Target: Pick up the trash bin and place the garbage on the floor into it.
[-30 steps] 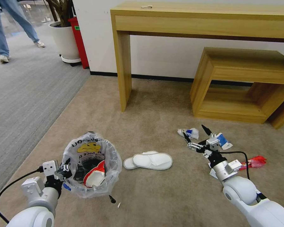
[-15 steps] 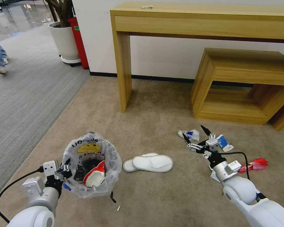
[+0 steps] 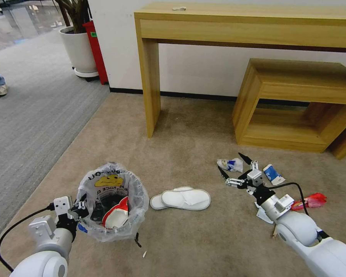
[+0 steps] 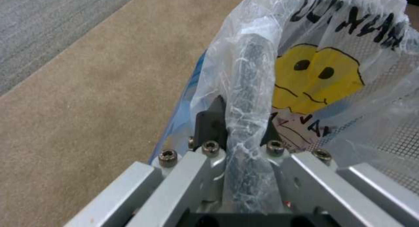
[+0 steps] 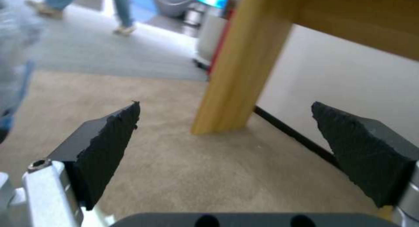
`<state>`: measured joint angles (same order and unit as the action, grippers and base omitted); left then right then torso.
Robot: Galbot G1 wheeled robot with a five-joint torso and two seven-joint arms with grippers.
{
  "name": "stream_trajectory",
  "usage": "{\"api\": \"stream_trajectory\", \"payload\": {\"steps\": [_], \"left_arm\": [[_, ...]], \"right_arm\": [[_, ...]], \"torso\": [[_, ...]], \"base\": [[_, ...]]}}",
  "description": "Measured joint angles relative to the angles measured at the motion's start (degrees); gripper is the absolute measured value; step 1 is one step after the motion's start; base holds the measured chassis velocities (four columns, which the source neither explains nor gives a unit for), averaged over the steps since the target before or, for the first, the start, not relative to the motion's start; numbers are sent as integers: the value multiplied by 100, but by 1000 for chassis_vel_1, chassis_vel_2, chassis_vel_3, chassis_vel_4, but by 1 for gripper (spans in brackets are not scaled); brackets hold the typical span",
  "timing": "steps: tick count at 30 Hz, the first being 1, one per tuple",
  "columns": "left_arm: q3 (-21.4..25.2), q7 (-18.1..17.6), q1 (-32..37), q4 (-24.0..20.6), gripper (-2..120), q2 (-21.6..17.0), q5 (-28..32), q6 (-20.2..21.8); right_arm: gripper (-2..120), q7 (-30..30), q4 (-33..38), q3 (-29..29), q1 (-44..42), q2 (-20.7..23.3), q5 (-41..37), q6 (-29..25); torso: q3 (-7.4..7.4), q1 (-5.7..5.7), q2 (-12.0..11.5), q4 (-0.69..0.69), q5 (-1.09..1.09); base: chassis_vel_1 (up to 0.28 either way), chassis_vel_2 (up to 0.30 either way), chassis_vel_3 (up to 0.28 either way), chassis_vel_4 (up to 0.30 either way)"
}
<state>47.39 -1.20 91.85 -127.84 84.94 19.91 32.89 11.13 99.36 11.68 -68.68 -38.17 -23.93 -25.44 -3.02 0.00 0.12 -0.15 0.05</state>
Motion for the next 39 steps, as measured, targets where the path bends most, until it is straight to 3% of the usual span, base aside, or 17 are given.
{"api": "stream_trajectory", "payload": {"steps": [3,9,27,33,39], "left_arm": [[-6,0,-11,16,3,-1,-5,0],[-2,0,-20,16,3,46,-24,0],[38,-1,-44,15,3,245,-122,-37],[66,0,-43,4,3,281,-119,-71],[74,0,-50,-4,3,292,-119,-74]], "right_arm": [[100,399,-110,-164,169,336,117,-119],[100,664,-692,-714,705,503,538,-236],[100,1212,-2837,-2422,2124,-479,1494,-694],[100,1299,-3490,-2671,2553,-826,1704,-860],[100,1305,-3568,-2641,2487,-885,1706,-896]], "torso": [[0,0,0,1,0],[0,0,0,1,0],[-1,0,0,1,0],[-1,0,0,2,0],[0,0,0,1,-1]], "base": [[0,0,0,0],[0,0,0,0],[0,0,0,0],[0,0,0,0],[0,0,0,0]]}}
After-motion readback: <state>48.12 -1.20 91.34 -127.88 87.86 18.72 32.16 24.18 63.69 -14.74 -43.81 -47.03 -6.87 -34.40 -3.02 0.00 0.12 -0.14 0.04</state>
